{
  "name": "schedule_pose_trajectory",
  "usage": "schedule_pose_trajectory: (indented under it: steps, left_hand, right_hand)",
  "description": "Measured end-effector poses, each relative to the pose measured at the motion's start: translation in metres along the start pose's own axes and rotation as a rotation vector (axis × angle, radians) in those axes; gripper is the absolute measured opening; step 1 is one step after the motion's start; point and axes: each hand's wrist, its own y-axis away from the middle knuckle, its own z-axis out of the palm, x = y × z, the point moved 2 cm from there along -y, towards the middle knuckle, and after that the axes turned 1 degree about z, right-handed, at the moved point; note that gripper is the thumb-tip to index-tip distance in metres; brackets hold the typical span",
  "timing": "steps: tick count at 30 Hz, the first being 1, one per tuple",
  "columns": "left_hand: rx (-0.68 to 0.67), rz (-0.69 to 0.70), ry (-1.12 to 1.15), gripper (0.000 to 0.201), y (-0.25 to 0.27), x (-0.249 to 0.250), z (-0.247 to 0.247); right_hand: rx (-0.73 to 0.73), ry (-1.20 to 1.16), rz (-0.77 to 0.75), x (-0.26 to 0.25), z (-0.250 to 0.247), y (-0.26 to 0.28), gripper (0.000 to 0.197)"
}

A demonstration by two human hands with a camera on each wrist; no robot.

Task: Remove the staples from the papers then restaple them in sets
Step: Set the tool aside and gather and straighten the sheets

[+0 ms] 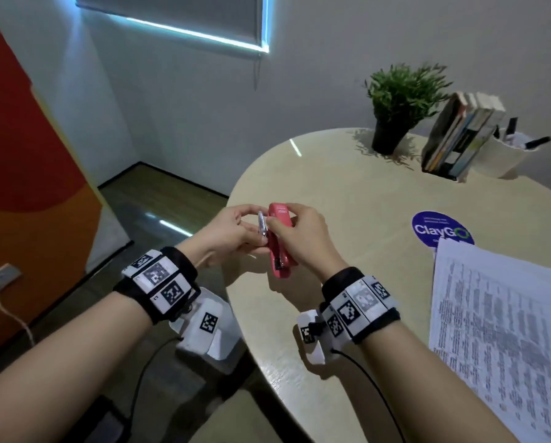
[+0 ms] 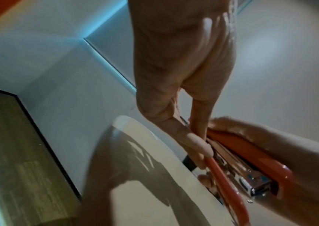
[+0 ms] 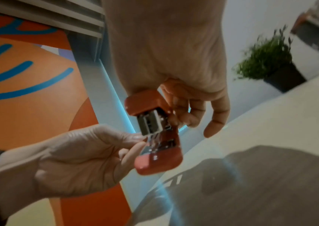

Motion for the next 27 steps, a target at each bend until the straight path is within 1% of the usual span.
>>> schedule_pose_trajectory:
  steps: [2, 6, 9, 13, 15, 16, 20, 23, 25, 27]
  left_hand:
    - [0.028, -0.001, 0.021, 0.049, 0.001, -0.002, -0.019]
    - [0.073, 0.014, 0.033, 0.046, 0.001, -0.004, -0.052]
    - [0.088, 0.028, 0.019, 0.043, 0.004, -0.005, -0.072]
    - [0.105, 0.015, -0.003, 0.046, 0.008, -0.006, -0.102]
    - [0.094, -0.011, -0.035, 0.047, 0.011, -0.008, -0.117]
    - [0.087, -0.035, -0.059, 0.046, 0.013, -0.01, -0.123]
    - [0.119, -0.126, -0.142, 0.045, 0.016, -0.028, -0.142]
    - [0.175, -0.154, -0.127, 0.045, 0.014, -0.046, -0.148]
    - [0.209, -0.16, -0.099, 0.044, 0.012, -0.056, -0.151]
    - [0.215, -0.161, -0.094, 0.043, 0.01, -0.065, -0.153]
  right_hand:
    - [-0.035, -0.051, 0.02, -0.006, 0.019, -0.006, 0.028]
    - [-0.091, -0.126, 0.042, -0.015, 0.051, -0.019, 0.025]
    - [-0.14, -0.24, 0.102, -0.024, 0.075, -0.023, 0.022]
    - [-0.194, -0.358, 0.187, -0.036, 0.111, -0.022, 0.011]
    - [-0.228, -0.524, 0.27, -0.04, 0.127, -0.019, 0.008]
    - [-0.241, -0.566, 0.295, -0.04, 0.135, -0.017, 0.008]
    - [-0.266, -0.523, 0.346, -0.033, 0.161, -0.007, 0.011]
    - [-0.272, -0.499, 0.396, -0.029, 0.177, -0.011, 0.011]
    - [-0.27, -0.446, 0.415, -0.029, 0.182, -0.011, 0.019]
    - [-0.244, -0.43, 0.443, -0.024, 0.186, -0.009, 0.027]
